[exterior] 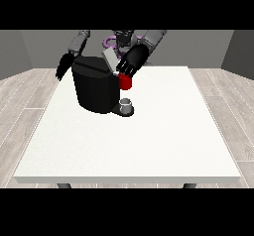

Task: Insert the coffee pod into the coffee machine and close the lid

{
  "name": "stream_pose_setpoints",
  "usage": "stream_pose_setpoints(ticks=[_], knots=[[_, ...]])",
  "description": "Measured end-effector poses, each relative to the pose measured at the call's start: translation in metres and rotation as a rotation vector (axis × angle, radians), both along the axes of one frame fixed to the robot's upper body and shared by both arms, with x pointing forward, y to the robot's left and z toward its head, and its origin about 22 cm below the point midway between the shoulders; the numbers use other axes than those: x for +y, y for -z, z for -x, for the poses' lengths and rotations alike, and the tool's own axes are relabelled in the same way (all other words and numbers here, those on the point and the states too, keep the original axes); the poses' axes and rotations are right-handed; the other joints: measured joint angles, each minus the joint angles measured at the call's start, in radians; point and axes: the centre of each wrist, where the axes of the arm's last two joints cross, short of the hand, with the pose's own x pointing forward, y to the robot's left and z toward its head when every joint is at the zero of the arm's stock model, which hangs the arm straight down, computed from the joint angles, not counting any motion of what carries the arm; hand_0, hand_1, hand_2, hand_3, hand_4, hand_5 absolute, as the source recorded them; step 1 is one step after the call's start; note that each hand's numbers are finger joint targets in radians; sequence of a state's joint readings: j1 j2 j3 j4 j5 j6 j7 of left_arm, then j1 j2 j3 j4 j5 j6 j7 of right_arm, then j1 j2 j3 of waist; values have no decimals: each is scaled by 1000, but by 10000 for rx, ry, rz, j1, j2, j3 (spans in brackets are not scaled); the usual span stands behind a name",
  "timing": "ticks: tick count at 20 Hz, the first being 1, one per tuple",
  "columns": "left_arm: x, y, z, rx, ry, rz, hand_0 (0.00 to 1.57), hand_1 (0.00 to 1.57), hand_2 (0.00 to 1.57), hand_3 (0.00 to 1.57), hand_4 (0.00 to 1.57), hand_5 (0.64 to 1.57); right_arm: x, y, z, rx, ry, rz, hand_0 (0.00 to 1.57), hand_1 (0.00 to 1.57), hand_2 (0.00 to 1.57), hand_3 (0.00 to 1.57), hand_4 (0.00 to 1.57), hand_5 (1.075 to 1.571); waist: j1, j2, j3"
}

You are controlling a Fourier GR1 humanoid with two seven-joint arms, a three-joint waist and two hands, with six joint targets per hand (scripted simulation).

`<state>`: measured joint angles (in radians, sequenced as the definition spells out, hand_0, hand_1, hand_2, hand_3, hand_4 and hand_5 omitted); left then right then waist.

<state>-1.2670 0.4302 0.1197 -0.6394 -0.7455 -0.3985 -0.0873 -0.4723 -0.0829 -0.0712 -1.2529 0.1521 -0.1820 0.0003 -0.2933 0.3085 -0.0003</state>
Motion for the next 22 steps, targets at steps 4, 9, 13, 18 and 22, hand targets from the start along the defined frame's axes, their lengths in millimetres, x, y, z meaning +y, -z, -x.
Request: stream_pose_setpoints(ticks=[4, 9, 13, 18, 22], knots=[[7, -7, 1, -247, -54, -51, 1180, 1180, 1198, 1170, 351, 1571, 4, 0, 2, -73, -84, 115, 0, 0, 0, 0, 141, 1571, -113, 76, 2], [8, -13, 2, -775, -127, -463, 1216, 1216, 1228, 1104, 0, 1571, 1, -7, -3, -151, -8, 25, 0, 0, 0, 0, 0, 1571, -71, 159, 5], [9, -13, 3, -1032, -220, -1061, 1162, 1162, 1190, 1068, 0, 1571, 1, -3, -1, -207, 33, 86, 0, 0, 0, 0, 0, 1571, -112, 219, 6], [17, -12, 3, -1127, -295, -1306, 1115, 1115, 1136, 1016, 0, 1571, 4, 1, 3, -175, -45, 133, 0, 0, 0, 0, 0, 1571, -216, 304, 15], [21, -14, 3, -1502, -342, -1090, 1138, 1138, 1136, 963, 0, 1571, 7, -11, -1, -295, -98, 143, 0, 0, 0, 0, 0, 1571, -276, 496, 26]])
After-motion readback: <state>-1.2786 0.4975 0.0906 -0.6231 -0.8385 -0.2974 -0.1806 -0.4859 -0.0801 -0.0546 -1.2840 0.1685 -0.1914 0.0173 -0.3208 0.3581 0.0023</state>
